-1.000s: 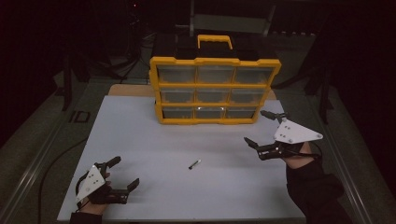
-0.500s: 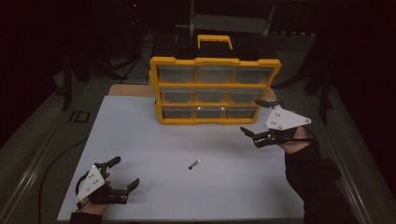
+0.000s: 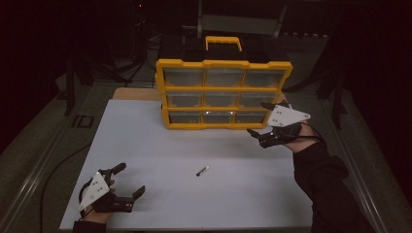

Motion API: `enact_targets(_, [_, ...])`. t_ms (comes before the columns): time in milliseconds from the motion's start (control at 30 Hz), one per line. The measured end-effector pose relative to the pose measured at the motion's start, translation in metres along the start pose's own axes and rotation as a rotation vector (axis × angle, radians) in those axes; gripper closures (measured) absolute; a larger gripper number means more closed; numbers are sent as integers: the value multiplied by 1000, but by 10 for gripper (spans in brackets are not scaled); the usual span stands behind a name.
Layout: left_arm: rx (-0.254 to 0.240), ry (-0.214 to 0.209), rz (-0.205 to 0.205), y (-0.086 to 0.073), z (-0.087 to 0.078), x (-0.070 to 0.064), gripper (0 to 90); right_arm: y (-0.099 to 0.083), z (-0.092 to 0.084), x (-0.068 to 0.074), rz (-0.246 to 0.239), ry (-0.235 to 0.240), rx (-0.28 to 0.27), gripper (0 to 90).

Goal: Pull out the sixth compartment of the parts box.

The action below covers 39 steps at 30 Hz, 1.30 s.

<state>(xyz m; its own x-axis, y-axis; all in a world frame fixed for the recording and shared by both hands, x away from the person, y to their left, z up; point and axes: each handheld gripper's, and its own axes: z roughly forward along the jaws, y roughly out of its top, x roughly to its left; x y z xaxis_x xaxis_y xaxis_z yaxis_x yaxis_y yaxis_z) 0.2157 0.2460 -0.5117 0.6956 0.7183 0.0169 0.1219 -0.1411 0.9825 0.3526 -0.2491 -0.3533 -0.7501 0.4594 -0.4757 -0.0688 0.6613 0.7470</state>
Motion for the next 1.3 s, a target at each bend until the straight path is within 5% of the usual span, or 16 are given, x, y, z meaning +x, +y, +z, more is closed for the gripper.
enact_targets(367, [0,-3,-2,0,0,0,0,2,23,-2,-39,27,84,98])
enact_targets(500, [1,-3,0,0,0,0,0,7,35,-5,-91,26,136,99])
enact_targets(967, [2,-1,4,-1,0,0,0,17,58,-21,-199,-6,165,202])
enact_targets(1167, [-10,-5,3,-1,-1,0,0,19,63,-26,-184,-34,120,234])
enact_targets(1300, [-11,-6,1,-1,-1,0,0,18,67,-28,-235,-91,78,301])
